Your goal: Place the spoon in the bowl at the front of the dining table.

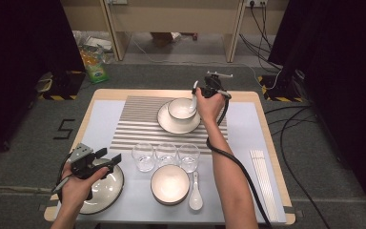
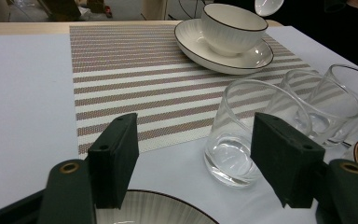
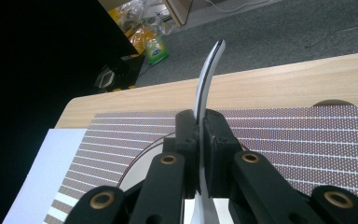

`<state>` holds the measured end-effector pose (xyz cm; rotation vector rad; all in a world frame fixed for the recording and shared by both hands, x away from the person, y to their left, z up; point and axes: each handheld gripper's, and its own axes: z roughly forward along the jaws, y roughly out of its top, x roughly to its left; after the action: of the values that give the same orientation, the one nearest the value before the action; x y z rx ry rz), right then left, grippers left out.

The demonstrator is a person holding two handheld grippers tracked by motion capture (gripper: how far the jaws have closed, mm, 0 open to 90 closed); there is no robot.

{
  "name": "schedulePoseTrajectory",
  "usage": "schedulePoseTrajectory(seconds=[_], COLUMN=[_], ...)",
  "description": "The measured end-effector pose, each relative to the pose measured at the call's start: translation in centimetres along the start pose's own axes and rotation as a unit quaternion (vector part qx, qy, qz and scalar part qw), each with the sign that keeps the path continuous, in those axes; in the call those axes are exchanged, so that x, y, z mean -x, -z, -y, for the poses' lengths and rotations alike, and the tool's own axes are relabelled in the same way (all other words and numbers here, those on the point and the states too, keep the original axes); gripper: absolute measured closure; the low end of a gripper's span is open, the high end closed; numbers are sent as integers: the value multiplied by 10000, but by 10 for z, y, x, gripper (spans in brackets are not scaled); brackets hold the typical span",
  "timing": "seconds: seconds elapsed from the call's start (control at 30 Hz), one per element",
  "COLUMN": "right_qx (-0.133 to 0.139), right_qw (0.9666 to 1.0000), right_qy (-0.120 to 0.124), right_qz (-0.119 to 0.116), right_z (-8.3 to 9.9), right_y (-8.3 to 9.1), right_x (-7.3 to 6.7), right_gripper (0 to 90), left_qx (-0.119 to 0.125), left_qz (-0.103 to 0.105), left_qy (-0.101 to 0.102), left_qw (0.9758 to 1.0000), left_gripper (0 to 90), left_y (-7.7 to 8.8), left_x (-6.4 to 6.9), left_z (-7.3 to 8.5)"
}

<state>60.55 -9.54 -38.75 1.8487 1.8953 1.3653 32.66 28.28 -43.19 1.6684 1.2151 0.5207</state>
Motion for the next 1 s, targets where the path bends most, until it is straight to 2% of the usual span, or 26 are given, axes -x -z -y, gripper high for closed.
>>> schedulePoseTrajectory(seconds=[1.0], right_qx=[-80], right_qw=[9999], right_qy=[-1], right_qz=[112], right_z=[4], right_y=[-11], right_x=[5], right_gripper=[857], left_qx=[-40], left_qz=[13], left_qy=[-9], left_qw=[10000], left_gripper=[317], left_y=[-1], left_x=[0], left_z=[2])
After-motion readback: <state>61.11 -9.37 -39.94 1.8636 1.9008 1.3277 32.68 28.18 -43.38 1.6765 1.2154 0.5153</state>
